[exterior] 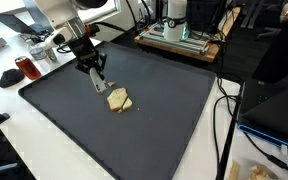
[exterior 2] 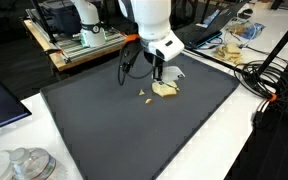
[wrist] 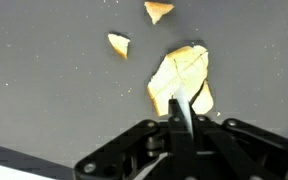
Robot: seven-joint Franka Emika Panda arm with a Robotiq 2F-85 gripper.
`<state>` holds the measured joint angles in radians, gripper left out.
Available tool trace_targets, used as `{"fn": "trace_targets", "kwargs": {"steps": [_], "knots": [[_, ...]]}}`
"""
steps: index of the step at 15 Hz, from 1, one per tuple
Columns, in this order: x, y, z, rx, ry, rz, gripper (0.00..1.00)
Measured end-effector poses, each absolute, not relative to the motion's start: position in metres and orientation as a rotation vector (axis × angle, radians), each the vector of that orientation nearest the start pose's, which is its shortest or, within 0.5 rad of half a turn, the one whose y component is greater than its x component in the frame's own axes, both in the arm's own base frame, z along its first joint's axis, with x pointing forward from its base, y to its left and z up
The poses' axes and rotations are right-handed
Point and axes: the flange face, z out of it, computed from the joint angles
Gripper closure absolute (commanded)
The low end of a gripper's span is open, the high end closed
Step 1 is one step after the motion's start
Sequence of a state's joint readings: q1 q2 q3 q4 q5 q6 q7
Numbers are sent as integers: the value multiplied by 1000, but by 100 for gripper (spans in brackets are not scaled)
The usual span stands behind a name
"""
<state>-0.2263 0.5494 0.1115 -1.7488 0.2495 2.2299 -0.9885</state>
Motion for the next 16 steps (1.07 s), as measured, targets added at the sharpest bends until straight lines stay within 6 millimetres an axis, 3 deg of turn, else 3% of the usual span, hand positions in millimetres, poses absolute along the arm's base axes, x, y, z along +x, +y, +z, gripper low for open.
{"fn": "trace_targets", "kwargs": {"steps": [4,10,16], "knots": [[619,-74,261,-2788,-760,-337,99],[557,-77,261,-2925,-352,-482,99],[526,-61,270,-2973,-87,-527,96]]}}
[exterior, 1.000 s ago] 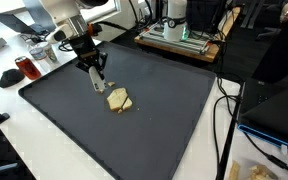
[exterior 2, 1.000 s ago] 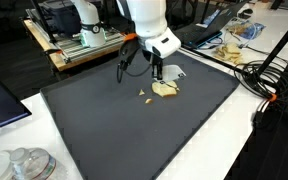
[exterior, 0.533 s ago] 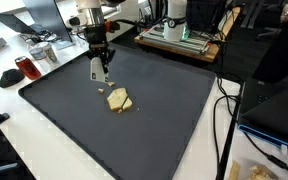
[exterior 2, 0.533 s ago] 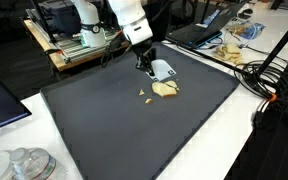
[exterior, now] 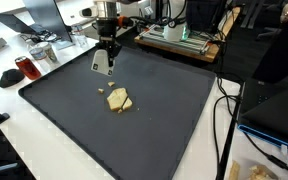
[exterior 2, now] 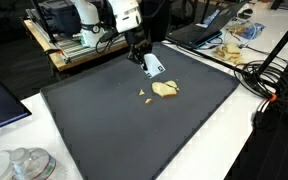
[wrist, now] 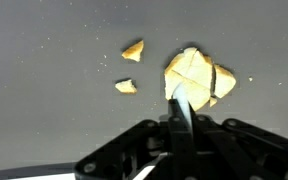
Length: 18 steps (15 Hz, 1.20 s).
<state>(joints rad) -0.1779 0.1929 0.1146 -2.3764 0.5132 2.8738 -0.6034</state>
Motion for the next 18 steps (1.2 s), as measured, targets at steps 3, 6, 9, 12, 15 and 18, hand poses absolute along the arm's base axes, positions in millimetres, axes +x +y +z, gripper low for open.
{"fn": "trace_targets", "kwargs": {"steps": [3,6,9,12,15,18], "knots": [[526,-58,269,-2973,-87,-523,96],[525,-59,268,-2973,-84,-520,99],[526,-58,268,-2979,-88,-517,99],[529,-57,275,-3022,-37,-511,99],[530,-61,294,-3061,50,-511,99],[531,-67,318,-3092,123,-469,99]]}}
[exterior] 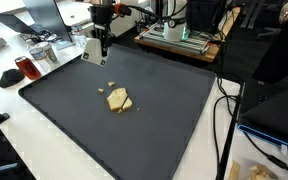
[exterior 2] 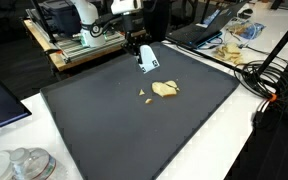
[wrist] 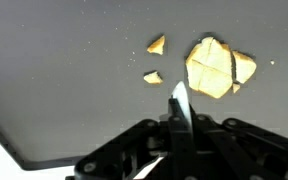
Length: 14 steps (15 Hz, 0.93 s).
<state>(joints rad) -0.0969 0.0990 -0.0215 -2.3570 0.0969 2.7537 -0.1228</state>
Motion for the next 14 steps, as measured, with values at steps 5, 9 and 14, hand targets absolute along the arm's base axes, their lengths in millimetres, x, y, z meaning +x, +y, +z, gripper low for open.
{"fn": "trace_targets", "kwargs": {"steps": [5,9,14], "knots": [[544,-62,355,-3081,140,-337,99],[560,-60,362,-3032,133,-230,99],[584,-74,343,-2935,72,-177,99]]}}
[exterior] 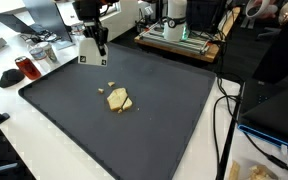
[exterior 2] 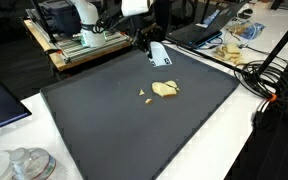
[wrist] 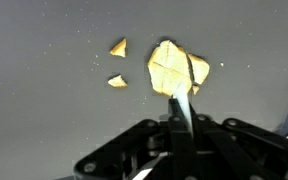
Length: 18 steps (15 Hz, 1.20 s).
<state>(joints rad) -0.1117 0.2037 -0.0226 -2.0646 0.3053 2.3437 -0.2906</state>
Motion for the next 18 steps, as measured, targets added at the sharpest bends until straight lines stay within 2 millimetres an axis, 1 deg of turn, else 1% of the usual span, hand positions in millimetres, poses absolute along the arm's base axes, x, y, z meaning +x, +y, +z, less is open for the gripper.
{"fn": "trace_targets", "kwargs": {"steps": [7,12,15,16,18], "knots": [[611,-114,296,-2868,90,-165,99],[624,-134,274,-2841,114,-168,99],[630,-133,276,-2863,113,-176,99],[633,-130,279,-2896,118,-186,99],[641,-115,290,-2996,132,-218,99]]}}
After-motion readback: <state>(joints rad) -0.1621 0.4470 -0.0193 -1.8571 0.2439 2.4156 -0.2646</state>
